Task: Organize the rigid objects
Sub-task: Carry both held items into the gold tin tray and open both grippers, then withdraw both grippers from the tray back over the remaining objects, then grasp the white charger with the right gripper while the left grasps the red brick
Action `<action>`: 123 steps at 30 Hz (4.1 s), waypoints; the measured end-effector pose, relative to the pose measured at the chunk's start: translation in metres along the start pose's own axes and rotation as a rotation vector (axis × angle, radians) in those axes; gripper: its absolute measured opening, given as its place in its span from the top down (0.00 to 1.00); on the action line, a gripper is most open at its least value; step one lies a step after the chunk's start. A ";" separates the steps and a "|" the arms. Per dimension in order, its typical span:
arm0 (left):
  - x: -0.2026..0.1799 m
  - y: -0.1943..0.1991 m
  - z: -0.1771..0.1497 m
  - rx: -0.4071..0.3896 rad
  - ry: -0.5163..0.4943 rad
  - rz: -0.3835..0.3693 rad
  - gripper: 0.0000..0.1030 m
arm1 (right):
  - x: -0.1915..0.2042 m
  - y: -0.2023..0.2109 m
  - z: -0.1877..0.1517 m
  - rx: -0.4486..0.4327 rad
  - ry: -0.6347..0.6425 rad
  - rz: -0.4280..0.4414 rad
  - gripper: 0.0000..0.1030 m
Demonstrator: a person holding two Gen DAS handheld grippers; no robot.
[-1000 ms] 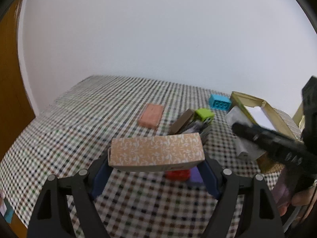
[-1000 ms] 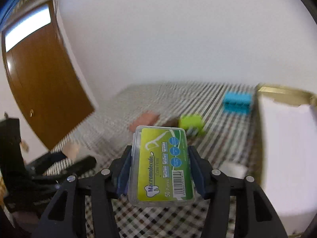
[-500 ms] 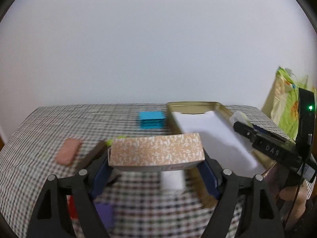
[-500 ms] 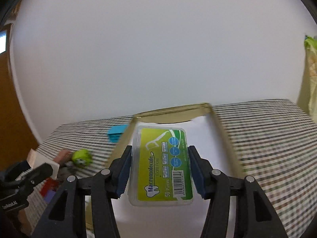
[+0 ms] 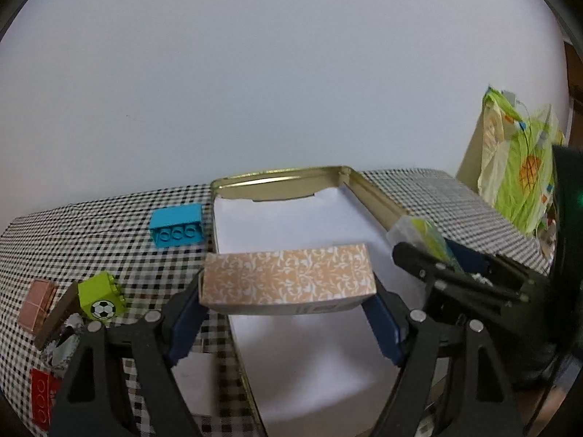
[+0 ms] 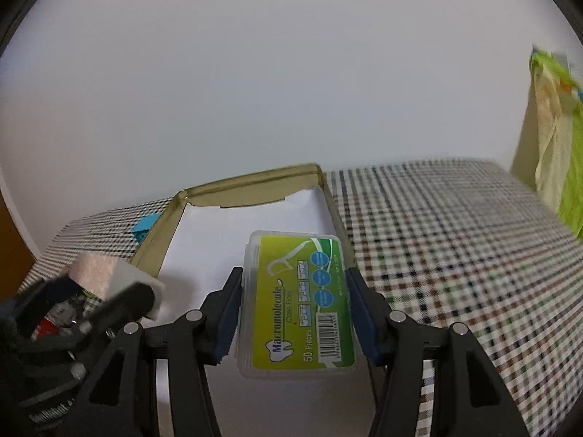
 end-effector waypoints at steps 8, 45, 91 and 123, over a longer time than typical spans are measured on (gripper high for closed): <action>-0.005 -0.001 -0.005 -0.006 -0.057 0.060 0.22 | 0.003 -0.001 -0.001 -0.006 0.006 -0.013 0.44; 0.014 0.012 -0.007 -0.080 -0.069 0.165 0.00 | -0.023 -0.008 0.006 -0.031 -0.203 0.048 0.23; 0.119 0.062 -0.031 -0.100 0.080 0.259 0.00 | 0.065 0.064 -0.023 -0.267 -0.042 -0.063 0.23; 0.226 0.103 -0.049 -0.124 0.256 0.383 0.00 | 0.180 0.048 -0.069 0.110 0.023 0.225 0.44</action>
Point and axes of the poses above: each gripper's, at about its wrist camera, not at the fingertips, and y roughly against the way its jaws point, x to its left, z to its top, the point moved 2 cm from there along -y, roughly the way its jaws point, and after that the axes turned 11 degrees about -z, right-handed, at the moved point
